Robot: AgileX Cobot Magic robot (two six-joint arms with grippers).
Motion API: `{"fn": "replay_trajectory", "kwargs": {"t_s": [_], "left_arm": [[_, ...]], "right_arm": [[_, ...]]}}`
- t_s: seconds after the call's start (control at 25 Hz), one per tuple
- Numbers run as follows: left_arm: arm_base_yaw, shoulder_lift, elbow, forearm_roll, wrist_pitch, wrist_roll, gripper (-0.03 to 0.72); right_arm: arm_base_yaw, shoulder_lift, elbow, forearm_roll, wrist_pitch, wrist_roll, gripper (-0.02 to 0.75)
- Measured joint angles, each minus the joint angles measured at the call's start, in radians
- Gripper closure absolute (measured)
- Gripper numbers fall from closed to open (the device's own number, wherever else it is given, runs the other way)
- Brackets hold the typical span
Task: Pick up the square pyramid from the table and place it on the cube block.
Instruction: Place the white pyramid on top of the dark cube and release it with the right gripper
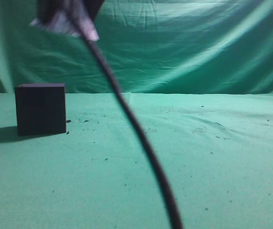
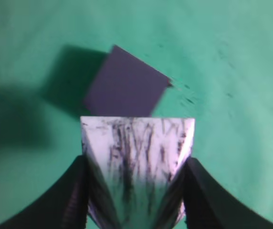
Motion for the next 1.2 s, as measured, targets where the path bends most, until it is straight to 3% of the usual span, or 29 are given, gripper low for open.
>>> {"fn": "replay_trajectory", "kwargs": {"t_s": [0.24, 0.76, 0.96, 1.16, 1.2], "left_arm": [[0.000, 0.000, 0.000, 0.000, 0.000, 0.000, 0.688], [0.000, 0.000, 0.000, 0.000, 0.000, 0.000, 0.688], [0.000, 0.000, 0.000, 0.000, 0.000, 0.000, 0.688], [0.000, 0.000, 0.000, 0.000, 0.000, 0.000, 0.688], [0.000, 0.000, 0.000, 0.000, 0.000, 0.000, 0.688]], "right_arm": [[0.023, 0.166, -0.153, -0.002, 0.000, 0.000, 0.365], [0.023, 0.225, -0.195, -0.028, -0.001, -0.002, 0.365], [0.023, 0.225, -0.325, -0.036, 0.003, 0.002, 0.186], [0.023, 0.176, -0.414, -0.014, 0.008, 0.005, 0.203], [0.023, 0.156, -0.419, -0.016, 0.011, 0.005, 0.280]]}}
